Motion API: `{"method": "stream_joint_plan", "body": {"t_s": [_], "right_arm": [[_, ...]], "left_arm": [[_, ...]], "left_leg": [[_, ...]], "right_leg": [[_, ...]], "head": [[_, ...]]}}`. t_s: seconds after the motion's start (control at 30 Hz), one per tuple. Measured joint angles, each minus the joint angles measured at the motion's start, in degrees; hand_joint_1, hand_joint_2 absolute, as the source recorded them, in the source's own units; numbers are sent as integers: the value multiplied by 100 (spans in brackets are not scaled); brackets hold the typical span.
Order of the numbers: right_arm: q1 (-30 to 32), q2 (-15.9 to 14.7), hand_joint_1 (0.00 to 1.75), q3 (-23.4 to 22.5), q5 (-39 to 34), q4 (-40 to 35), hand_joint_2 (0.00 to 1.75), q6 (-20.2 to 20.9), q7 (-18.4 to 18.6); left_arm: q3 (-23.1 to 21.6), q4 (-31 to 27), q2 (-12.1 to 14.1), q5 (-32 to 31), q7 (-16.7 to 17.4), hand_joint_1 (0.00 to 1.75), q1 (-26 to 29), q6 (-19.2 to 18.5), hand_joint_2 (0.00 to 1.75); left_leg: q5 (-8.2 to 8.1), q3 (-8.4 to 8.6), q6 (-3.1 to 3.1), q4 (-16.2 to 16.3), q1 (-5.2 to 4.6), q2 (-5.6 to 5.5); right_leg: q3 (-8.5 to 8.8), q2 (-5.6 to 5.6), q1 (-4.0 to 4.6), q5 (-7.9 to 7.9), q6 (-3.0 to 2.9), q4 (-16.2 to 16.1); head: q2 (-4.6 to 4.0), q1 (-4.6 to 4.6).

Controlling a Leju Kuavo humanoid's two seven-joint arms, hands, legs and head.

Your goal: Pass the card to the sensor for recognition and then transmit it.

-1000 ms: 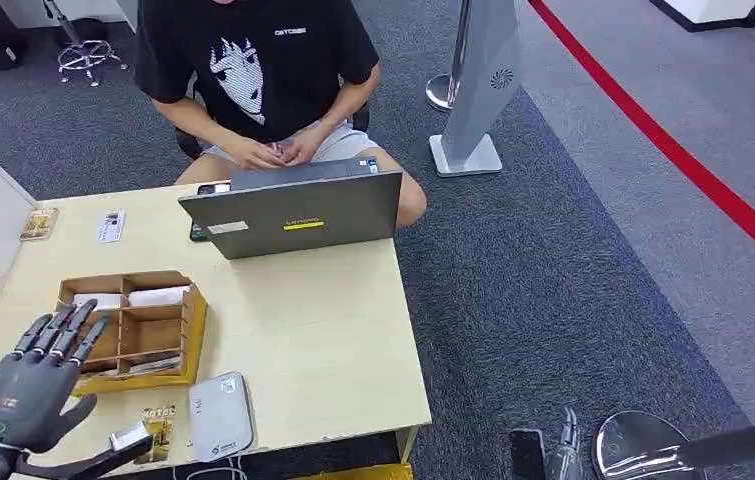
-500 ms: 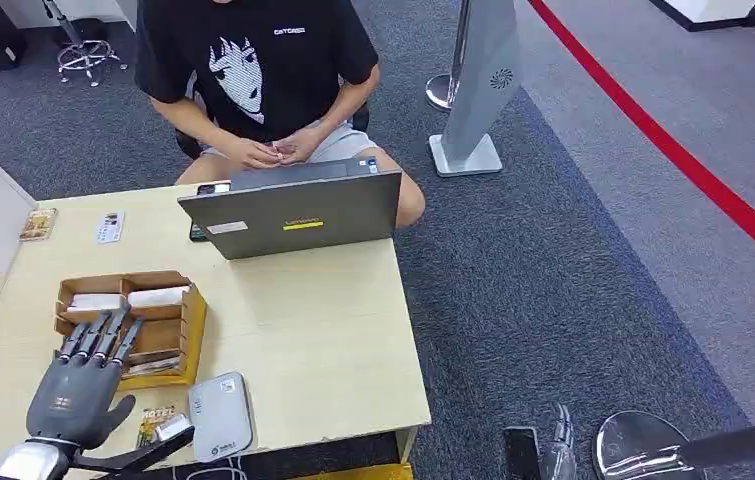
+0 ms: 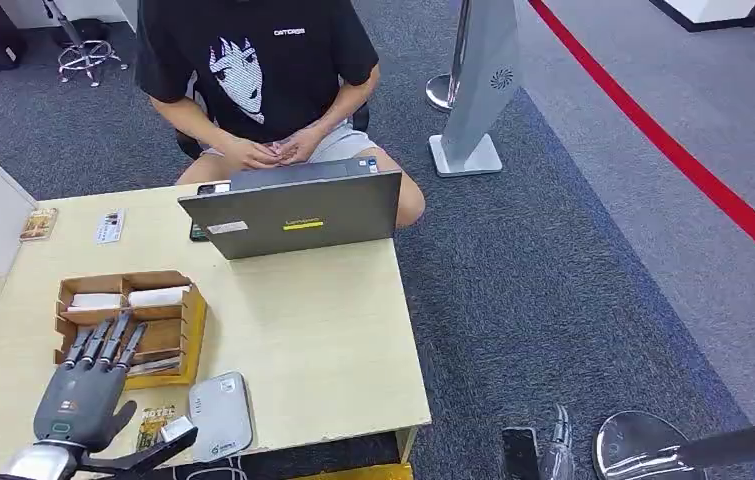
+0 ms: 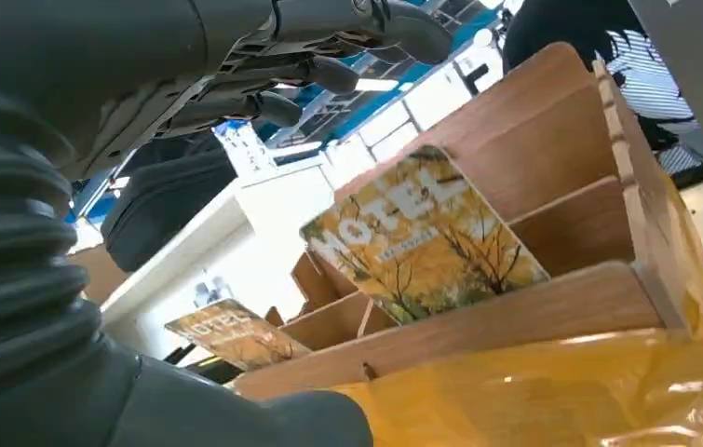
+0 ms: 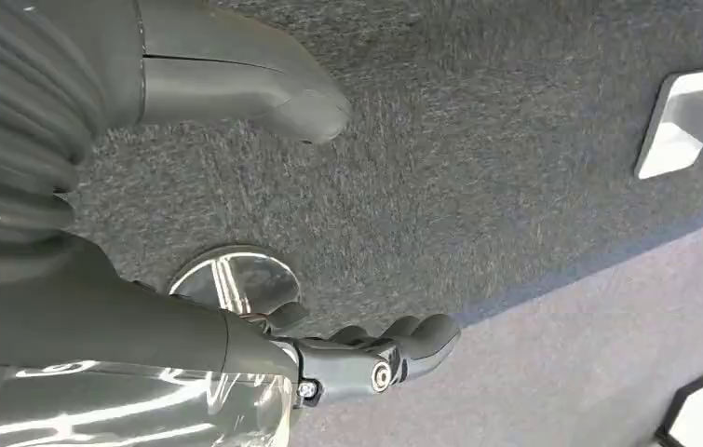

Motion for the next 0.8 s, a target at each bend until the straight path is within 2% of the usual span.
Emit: {"method": "stream_joint_plan", "body": {"t_s": [0.23, 0.27, 0.3, 0.33, 0.4, 0.6, 0.63, 0.8], "right_arm": [[-9, 0, 0, 0, 0, 22, 175, 0, 0], [-9, 0, 0, 2, 0, 22, 175, 0, -2], [-9, 0, 0, 2, -2, 22, 175, 0, 0], [-9, 0, 0, 2, -4, 22, 175, 0, 0], [-12, 0, 0, 9, -9, 26, 175, 0, 0], [-15, 0, 0, 20, -11, 33, 175, 0, 0], [-15, 0, 0, 22, -13, 33, 175, 0, 0], [-17, 0, 0, 28, -15, 46, 175, 0, 0]], "left_arm": [[42, 155, -18, 4, 0, 0, -7, 13, 175], [44, 168, -26, 9, 0, 82, -7, 13, 175], [48, 186, -33, 18, 0, 82, -7, 13, 175], [52, 199, -35, 24, 0, 161, -8, 13, 175], [65, 225, -39, 50, -2, 166, -21, 13, 175], [136, 234, -63, 205, -72, 159, -29, 35, 175], [140, 234, -72, 205, -79, 168, -29, 35, 175], [181, 234, -125, 221, -51, 175, -53, 120, 175]], "left_leg": [[0, 0, 0, 0, 0, 0], [0, 0, 0, 0, 0, 0], [0, 0, 0, 0, 0, 0], [0, 0, 0, 0, 0, 0], [0, 0, 0, 0, 0, 0], [0, 0, 0, 0, 0, 0], [0, 0, 0, 0, 0, 0], [0, 0, 0, 0, 0, -1]], "right_leg": [[0, 0, 0, 0, 0, 0], [0, 0, 0, 0, 0, 0], [0, 0, 0, 0, 0, 0], [0, 0, 0, 0, 0, 0], [0, 0, 0, 0, 0, 0], [0, 0, 0, 0, 0, 0], [0, 0, 0, 0, 0, 0], [0, 0, 0, 0, 0, 0]], "head": [[0, 0], [0, 2], [-2, 0], [0, 2], [0, 0], [0, 2], [0, 0], [0, 0]]}}
